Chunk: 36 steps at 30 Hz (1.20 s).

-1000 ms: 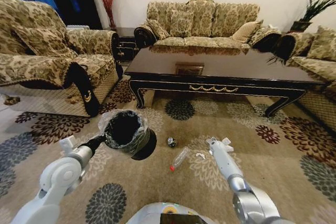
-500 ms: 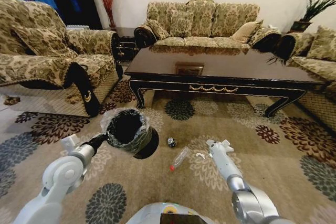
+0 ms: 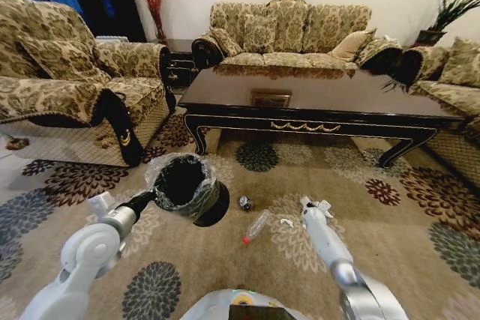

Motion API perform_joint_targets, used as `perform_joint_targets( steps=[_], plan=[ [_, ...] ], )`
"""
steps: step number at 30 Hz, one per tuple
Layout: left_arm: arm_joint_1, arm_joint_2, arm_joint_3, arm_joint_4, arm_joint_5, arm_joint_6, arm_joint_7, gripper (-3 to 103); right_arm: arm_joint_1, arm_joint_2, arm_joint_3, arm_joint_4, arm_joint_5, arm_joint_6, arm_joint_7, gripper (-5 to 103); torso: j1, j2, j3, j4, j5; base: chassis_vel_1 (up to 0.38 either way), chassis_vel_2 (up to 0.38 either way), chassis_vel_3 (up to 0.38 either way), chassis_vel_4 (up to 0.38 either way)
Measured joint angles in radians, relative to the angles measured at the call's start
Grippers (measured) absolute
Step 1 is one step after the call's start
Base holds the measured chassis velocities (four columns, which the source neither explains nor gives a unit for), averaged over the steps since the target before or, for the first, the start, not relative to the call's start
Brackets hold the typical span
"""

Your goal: Move to the front of the table and pick up the trash from the floor, then place it into the trash bin.

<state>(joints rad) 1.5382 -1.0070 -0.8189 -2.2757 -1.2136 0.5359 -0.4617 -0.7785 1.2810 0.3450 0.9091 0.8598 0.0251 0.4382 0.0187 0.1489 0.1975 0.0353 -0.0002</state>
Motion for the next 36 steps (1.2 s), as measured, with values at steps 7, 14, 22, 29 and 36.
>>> perform_joint_targets(
  steps=[7,14,22,29,36],
  plan=[
    [-0.018,0.012,0.048,0.039,0.017,-0.018,0.0,4,-0.191,-0.156,-0.038,0.453,0.068,0.059,-0.049,0,0.0,0.0,0.0,-0.0001,-0.0002,0.0,0.0,0.0,0.0],
    [-0.055,0.123,0.135,0.118,-0.011,-0.02,-0.006,4,-0.296,-0.304,-0.061,0.859,0.08,0.18,-0.218,0,0.0,0.0,0.0,0.0001,-0.0001,0.0,0.0,0.0,0.0],
    [-0.152,0.277,0.264,0.184,-0.092,-0.019,-0.018,4,-0.231,-0.345,-0.231,1.025,0.078,0.278,-0.379,0,0.0,0.0,0.0,-0.0002,0.0001,0.0,0.0,0.0,0.0],
    [-0.192,0.316,0.305,0.231,-0.11,-0.016,-0.019,4,-0.084,-0.354,-0.495,0.995,0.067,0.334,-0.498,0,0.0,0.0,0.0,0.0002,-0.0001,0.0,0.0,0.0,0.0],
    [-0.234,0.314,0.314,0.275,-0.118,-0.015,-0.019,4,0.097,-0.291,-0.729,0.896,0.051,0.376,-0.561,0,0.0,0.0,0.0,0.0004,-0.0002,0.0,0.0,0.0,0.0]
  ],
)
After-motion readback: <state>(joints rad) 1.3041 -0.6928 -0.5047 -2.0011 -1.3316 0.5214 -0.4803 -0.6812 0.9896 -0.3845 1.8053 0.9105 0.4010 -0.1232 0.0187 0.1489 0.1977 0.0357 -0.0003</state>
